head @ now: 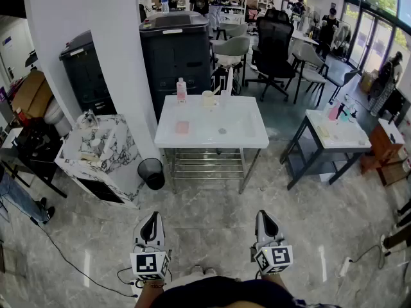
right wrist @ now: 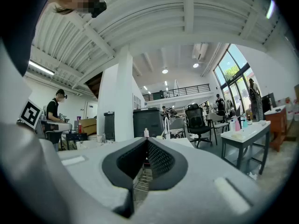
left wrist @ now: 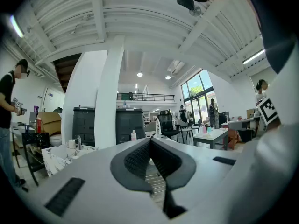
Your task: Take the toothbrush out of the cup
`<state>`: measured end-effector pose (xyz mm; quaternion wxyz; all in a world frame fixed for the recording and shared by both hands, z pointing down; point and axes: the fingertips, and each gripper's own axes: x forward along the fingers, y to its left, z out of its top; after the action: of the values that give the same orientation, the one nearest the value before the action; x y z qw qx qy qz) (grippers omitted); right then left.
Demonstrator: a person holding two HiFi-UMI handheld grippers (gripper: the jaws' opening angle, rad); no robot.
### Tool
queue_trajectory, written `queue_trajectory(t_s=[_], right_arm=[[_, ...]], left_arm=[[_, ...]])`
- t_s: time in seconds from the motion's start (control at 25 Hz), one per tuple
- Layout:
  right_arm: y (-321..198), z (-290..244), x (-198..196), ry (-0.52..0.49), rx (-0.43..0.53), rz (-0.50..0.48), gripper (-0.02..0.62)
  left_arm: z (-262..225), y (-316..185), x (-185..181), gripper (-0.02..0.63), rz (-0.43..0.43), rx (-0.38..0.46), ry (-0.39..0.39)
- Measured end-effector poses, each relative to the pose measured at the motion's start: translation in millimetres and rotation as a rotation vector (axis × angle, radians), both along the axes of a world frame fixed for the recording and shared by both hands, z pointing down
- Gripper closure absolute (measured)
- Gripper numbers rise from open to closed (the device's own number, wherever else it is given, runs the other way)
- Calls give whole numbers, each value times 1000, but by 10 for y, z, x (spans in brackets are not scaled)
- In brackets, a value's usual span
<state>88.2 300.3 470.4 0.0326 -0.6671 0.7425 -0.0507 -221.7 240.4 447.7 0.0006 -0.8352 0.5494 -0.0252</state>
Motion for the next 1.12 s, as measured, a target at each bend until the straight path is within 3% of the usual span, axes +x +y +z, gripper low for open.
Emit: queue_trajectory(t_s=[0.68, 0.92, 0.96, 1.0, 1.04, 1.12], right_arm=[[84, -17, -65, 10, -7, 14, 593], [45, -42, -105, 24, 22, 5, 594], [46, -39, -108, 28, 20, 4, 592], [51, -39, -106, 33, 18, 4, 594], [56, -43, -100, 35, 15, 3, 593], [59, -43, -87, 36, 6, 1, 594]], left_arm=[[41, 47, -7, 603, 35, -24, 18], [10, 29, 111, 591, 95, -4, 46], [-12, 29, 151, 432, 108, 0, 54], [-25, 27, 190, 220, 119, -2, 61], [-22, 24, 227, 162, 127, -8, 64], [31, 23, 295, 117, 144, -26, 55]])
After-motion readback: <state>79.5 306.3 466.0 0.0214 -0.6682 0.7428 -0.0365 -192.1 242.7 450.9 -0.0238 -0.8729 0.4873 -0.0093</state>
